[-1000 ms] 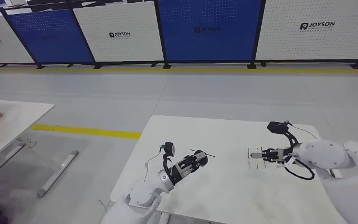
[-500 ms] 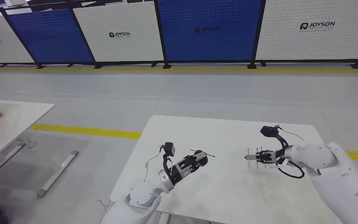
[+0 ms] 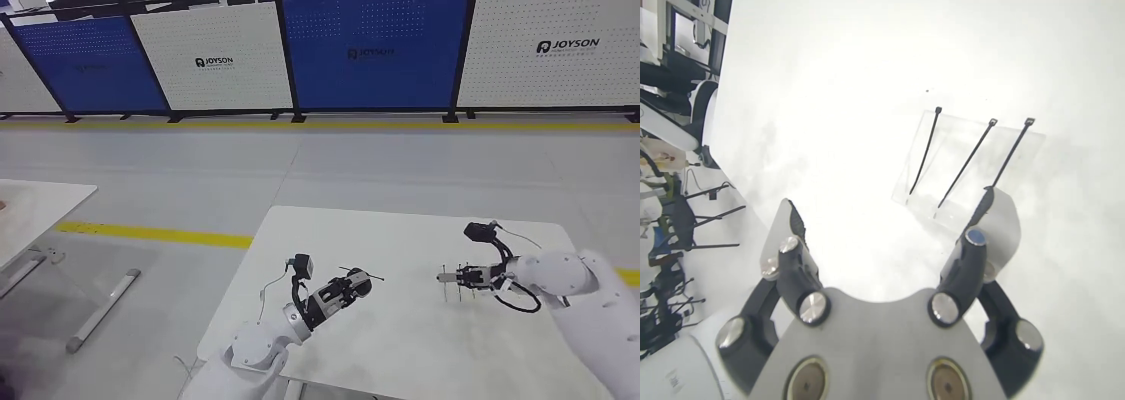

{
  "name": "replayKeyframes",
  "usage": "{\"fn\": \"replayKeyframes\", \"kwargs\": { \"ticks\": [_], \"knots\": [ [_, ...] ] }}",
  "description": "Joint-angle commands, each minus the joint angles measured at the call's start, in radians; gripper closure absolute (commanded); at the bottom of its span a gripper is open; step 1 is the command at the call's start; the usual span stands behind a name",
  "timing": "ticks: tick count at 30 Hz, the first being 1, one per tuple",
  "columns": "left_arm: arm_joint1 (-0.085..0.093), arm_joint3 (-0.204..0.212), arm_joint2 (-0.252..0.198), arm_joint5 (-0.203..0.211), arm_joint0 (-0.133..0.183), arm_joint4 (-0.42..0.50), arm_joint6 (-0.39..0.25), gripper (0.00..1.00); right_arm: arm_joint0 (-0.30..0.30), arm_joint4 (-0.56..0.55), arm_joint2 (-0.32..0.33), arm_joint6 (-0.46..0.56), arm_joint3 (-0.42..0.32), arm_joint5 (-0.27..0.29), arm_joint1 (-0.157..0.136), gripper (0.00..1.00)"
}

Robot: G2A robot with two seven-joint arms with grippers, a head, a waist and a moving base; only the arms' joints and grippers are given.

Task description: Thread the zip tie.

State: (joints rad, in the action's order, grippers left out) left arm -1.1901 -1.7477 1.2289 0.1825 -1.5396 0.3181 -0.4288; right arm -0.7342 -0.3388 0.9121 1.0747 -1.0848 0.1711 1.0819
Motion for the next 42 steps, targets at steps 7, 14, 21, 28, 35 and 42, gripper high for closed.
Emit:
{"fn": "replayKeyframes", "kwargs": {
  "ticks": [7,14,21,28,35,42],
  "knots": [
    [0.0,0.0,0.0,0.0,0.0,0.0,0.0,1.0,0.02,-0.081,-0.042,-0.009,-0.029,-0.15,0.016,0.0],
    [0.0,0.0,0.0,0.0,0.0,0.0,0.0,1.0,0.023,-0.082,-0.044,-0.008,-0.025,-0.153,0.017,0.0],
    [0.0,0.0,0.0,0.0,0.0,0.0,0.0,1.0,0.026,-0.098,-0.039,-0.046,-0.013,-0.17,0.021,0.0],
    [0.0,0.0,0.0,0.0,0.0,0.0,0.0,1.0,0.081,-0.113,-0.078,0.003,0.053,-0.197,0.043,0.32],
    [0.0,0.0,0.0,0.0,0.0,0.0,0.0,1.0,0.136,-0.095,-0.133,0.019,0.165,-0.185,0.082,0.53],
    [0.0,0.0,0.0,0.0,0.0,0.0,0.0,1.0,0.179,-0.083,-0.179,0.014,0.274,-0.187,0.122,0.58]
  ]
}}
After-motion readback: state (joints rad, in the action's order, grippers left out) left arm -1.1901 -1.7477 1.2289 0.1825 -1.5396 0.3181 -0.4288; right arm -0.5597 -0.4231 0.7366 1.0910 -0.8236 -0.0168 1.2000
